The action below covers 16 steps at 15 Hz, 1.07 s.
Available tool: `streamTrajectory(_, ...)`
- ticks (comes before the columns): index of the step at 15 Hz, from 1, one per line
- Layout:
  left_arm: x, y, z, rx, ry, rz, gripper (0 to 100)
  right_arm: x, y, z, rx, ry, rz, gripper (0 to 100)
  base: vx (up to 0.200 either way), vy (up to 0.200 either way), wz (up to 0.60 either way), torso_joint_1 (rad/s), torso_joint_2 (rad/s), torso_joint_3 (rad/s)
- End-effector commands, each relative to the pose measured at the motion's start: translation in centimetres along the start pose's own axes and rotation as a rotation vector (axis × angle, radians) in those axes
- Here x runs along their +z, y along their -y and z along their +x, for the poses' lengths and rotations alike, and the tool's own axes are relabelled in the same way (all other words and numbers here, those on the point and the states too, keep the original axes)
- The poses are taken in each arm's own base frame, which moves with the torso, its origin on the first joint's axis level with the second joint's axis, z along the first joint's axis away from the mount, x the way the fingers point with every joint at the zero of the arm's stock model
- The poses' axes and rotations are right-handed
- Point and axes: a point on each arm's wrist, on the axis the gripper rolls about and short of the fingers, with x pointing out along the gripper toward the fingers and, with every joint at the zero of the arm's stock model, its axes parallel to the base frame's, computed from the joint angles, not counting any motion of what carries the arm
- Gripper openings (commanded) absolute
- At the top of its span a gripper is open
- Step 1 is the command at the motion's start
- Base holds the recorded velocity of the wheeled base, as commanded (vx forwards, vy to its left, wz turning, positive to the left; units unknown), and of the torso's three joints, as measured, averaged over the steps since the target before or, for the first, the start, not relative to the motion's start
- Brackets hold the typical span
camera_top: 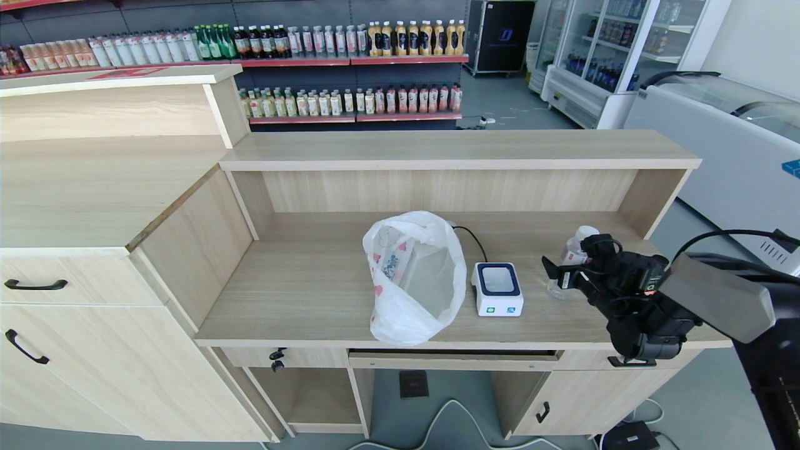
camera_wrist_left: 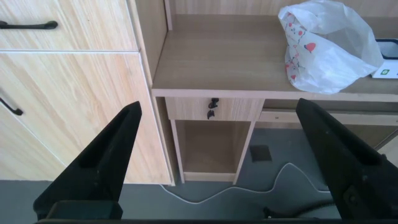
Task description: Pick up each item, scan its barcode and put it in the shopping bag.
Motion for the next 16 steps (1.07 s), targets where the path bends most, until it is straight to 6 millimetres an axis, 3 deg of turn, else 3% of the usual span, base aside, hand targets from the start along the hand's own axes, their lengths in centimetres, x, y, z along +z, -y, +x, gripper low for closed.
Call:
streamTrajectory(1,0.0,0.0,0.0,0.0,0.0,0.0,100,0.3,0.1,0.4,-0.001,0.015,0.004,100,0.0,0.0,0.0,0.0,0.0,0.0)
streamTrajectory(5,0.0,0.0,0.0,0.0,0.0,0.0,100,0.6,0.2,1.5,0.01,0.019,0.031,100,0.0,0.0,0.0,0.0,0.0,0.0)
streamTrajectory(6,0.0,0.0,0.0,0.0,0.0,0.0,100,0.6,0.1,1.6,0.02,0.02,0.036,0,0.0,0.0,0.0,0.0,0.0,0.0)
streamTrajectory(14,0.0,0.0,0.0,0.0,0.0,0.0,100,-0.4,0.0,1.6,0.019,-0.019,0.032,0,0.0,0.0,0.0,0.0,0.0,0.0)
streamTrajectory(16,0.0,0.0,0.0,0.0,0.0,0.0,100,0.3,0.1,1.6,0.024,-0.005,0.041,0,0.0,0.0,0.0,0.0,0.0,0.0)
